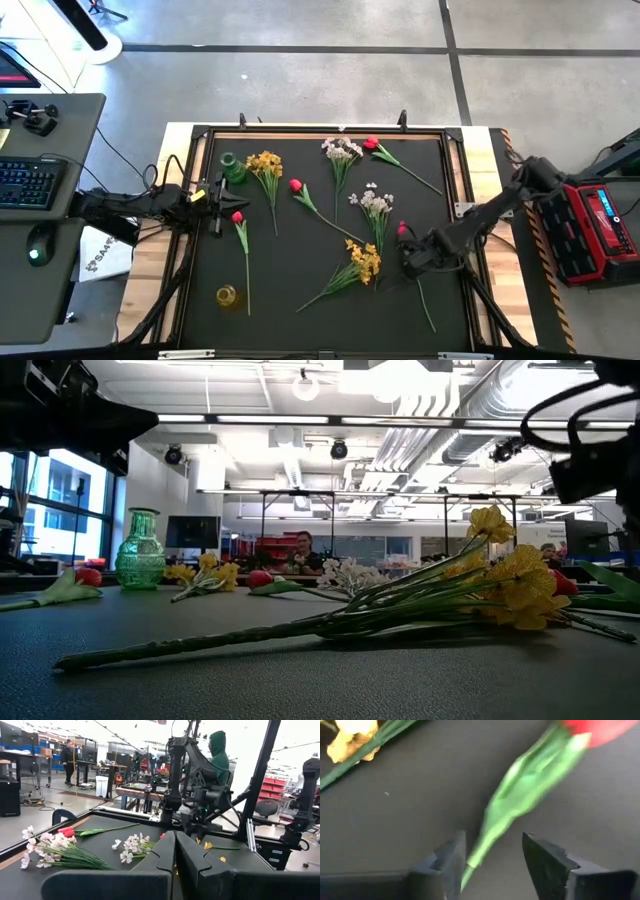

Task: Sort flowers into vase by color
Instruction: Move the red tulip to the center of the table

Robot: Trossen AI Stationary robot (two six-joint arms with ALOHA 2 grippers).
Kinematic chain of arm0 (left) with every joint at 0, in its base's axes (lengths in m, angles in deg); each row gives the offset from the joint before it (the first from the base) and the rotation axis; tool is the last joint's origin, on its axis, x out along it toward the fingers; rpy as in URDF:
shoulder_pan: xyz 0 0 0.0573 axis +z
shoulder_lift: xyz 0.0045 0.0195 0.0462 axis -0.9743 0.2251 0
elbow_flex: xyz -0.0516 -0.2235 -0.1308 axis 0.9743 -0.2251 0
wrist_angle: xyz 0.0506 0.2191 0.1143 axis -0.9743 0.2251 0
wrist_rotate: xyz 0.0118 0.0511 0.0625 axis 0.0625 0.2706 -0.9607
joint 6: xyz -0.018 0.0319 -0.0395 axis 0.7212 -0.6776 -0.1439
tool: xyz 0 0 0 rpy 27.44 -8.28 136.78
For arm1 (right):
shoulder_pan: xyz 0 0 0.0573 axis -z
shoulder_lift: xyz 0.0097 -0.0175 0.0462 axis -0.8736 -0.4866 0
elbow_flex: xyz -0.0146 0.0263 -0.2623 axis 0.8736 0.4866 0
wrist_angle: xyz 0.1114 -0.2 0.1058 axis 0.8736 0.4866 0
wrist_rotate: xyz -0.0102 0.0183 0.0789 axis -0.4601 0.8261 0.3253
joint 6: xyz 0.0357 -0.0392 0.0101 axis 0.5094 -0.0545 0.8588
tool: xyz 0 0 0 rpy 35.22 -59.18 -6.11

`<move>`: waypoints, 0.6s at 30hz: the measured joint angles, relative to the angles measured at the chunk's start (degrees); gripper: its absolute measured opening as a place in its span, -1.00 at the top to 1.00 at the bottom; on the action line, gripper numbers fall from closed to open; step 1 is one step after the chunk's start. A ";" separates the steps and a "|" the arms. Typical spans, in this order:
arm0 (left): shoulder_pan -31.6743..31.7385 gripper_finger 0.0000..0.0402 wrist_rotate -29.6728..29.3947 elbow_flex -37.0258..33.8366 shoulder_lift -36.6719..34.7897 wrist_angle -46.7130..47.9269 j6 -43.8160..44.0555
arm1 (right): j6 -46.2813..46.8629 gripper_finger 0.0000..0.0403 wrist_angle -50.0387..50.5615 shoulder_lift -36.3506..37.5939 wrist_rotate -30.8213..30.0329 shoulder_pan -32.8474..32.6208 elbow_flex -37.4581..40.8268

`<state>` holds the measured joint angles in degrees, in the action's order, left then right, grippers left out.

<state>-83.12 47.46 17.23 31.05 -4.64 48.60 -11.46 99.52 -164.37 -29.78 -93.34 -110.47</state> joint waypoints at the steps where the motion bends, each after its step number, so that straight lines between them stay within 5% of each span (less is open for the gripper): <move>1: 0.00 1.00 0.06 0.01 0.00 0.01 -0.01 | -0.03 0.19 -1.08 -1.15 0.17 0.03 0.00; 12: 0.02 1.00 0.40 0.01 0.00 0.02 -0.34 | 0.21 0.94 -1.01 -3.18 -0.43 0.01 -0.73; 18: 0.02 1.00 0.43 0.00 -0.02 0.32 -0.38 | 0.31 0.98 5.92 3.17 -3.58 0.05 -5.21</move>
<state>-83.10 47.89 17.23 31.04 -4.32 48.22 -11.15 105.45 -161.21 -33.36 -93.30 -115.68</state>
